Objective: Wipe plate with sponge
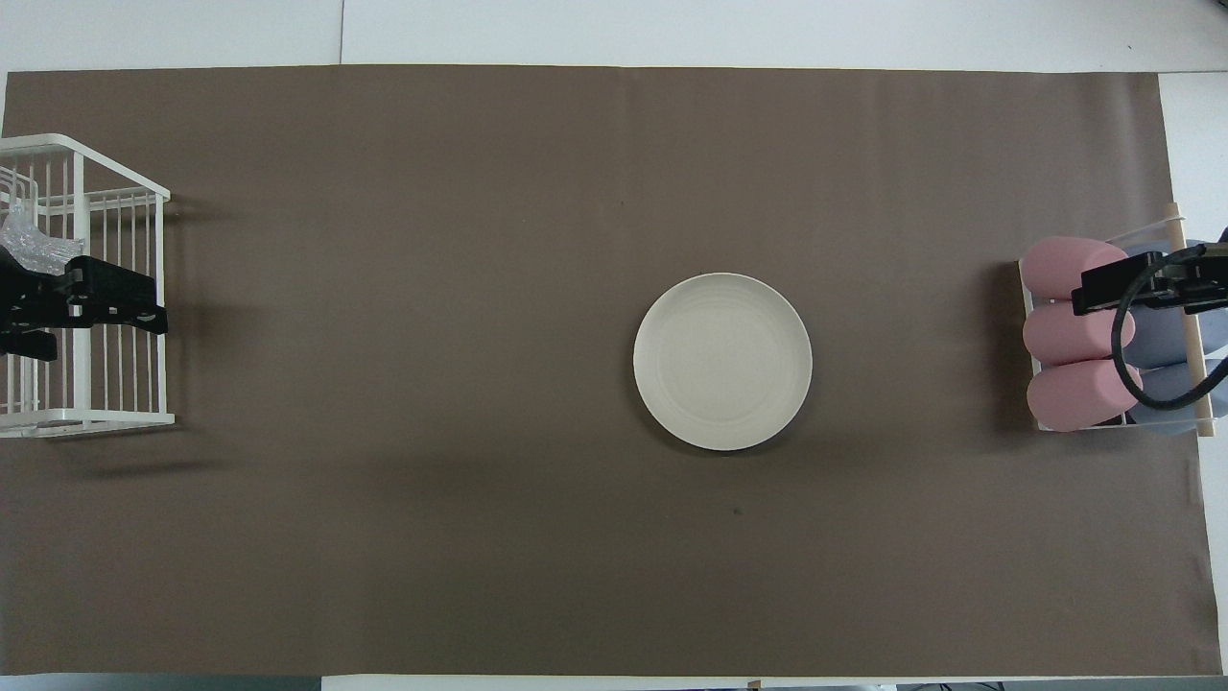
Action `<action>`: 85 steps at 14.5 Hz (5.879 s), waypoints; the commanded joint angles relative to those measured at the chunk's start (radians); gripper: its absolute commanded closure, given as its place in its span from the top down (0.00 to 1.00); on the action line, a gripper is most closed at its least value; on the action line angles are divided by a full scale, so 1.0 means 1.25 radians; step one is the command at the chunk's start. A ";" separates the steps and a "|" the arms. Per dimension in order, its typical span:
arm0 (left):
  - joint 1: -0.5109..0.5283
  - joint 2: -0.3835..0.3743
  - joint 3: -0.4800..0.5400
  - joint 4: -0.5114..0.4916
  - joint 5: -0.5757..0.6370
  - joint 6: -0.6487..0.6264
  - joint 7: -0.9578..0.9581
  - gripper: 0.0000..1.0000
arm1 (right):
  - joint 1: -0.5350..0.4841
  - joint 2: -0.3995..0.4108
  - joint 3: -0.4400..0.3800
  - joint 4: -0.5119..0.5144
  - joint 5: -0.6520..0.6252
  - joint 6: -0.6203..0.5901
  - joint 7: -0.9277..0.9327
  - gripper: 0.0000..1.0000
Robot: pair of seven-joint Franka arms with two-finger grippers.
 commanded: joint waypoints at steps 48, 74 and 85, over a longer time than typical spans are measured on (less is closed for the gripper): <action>-0.022 0.215 0.000 0.115 0.267 0.073 -0.098 0.00 | 0.409 0.306 0.174 0.351 0.021 0.026 1.578 1.00; 0.132 0.072 0.011 -0.338 -0.911 -0.108 0.383 0.00 | 0.486 0.349 0.176 0.355 0.019 0.122 1.768 1.00; 0.084 0.090 0.007 -0.362 -1.029 -0.107 0.406 0.00 | 0.512 0.292 0.185 0.213 0.033 0.269 1.766 1.00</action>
